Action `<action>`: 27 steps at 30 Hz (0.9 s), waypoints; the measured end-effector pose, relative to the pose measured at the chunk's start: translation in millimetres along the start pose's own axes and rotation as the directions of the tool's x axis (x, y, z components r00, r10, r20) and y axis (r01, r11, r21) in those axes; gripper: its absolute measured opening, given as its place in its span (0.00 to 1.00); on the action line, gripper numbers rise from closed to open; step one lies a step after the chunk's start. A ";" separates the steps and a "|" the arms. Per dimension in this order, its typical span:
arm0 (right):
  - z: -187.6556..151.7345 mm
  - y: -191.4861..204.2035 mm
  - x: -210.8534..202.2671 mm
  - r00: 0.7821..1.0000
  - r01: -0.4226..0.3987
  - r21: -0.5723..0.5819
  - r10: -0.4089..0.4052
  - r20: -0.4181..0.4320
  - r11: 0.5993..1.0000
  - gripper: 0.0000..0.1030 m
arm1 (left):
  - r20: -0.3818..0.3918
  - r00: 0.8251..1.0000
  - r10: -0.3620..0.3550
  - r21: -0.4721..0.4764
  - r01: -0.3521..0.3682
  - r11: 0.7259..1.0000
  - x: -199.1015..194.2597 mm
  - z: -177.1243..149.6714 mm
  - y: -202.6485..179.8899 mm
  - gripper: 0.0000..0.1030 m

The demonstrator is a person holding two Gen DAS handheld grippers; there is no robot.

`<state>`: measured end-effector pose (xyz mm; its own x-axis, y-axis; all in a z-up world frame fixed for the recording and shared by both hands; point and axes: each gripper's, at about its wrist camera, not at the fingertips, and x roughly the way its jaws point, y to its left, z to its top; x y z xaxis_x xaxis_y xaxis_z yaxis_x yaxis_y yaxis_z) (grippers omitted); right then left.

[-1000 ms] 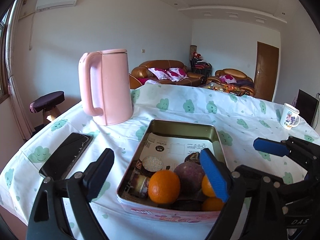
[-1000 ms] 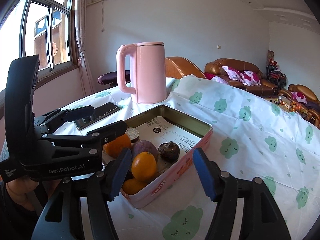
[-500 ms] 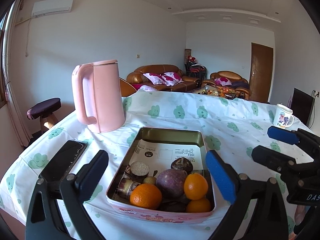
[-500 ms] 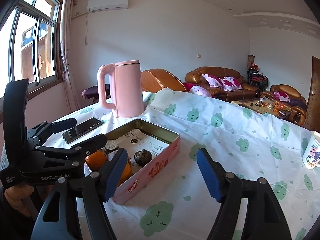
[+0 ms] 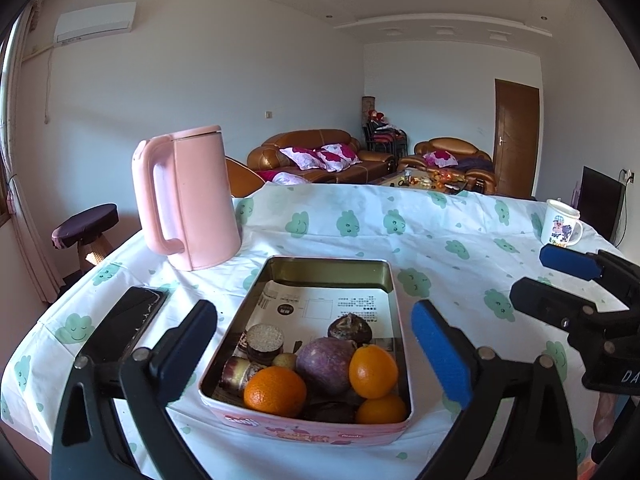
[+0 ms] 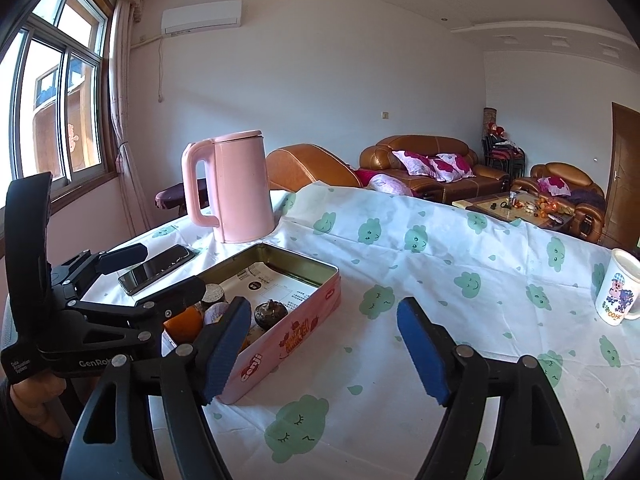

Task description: Organize fruits

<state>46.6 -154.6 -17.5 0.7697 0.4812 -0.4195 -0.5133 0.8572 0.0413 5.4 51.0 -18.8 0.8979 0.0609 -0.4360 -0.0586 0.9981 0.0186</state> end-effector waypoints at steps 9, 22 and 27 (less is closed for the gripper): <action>-2.8 -3.3 -1.0 1.000 0.005 0.010 -0.005 -0.001 1.000 0.75 | -0.004 1.000 -0.003 0.010 0.003 1.000 0.9 -1.8 -4.4 0.98; -4.4 -14.6 -9.7 1.000 0.025 0.033 -0.026 0.015 0.999 0.75 | -0.003 1.000 0.011 0.025 -0.011 1.000 -1.5 -1.3 -9.8 1.00; -5.4 -17.5 -11.9 0.999 0.036 0.034 -0.037 0.020 0.999 0.75 | -0.003 1.000 -0.007 0.029 0.008 1.000 -3.9 -0.6 -11.5 1.00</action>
<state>44.4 -176.3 -18.1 0.7956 0.4525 -0.4027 -0.4718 0.8799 0.0565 2.4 39.3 -17.9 0.8971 0.0534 -0.4386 -0.0393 0.9984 0.0411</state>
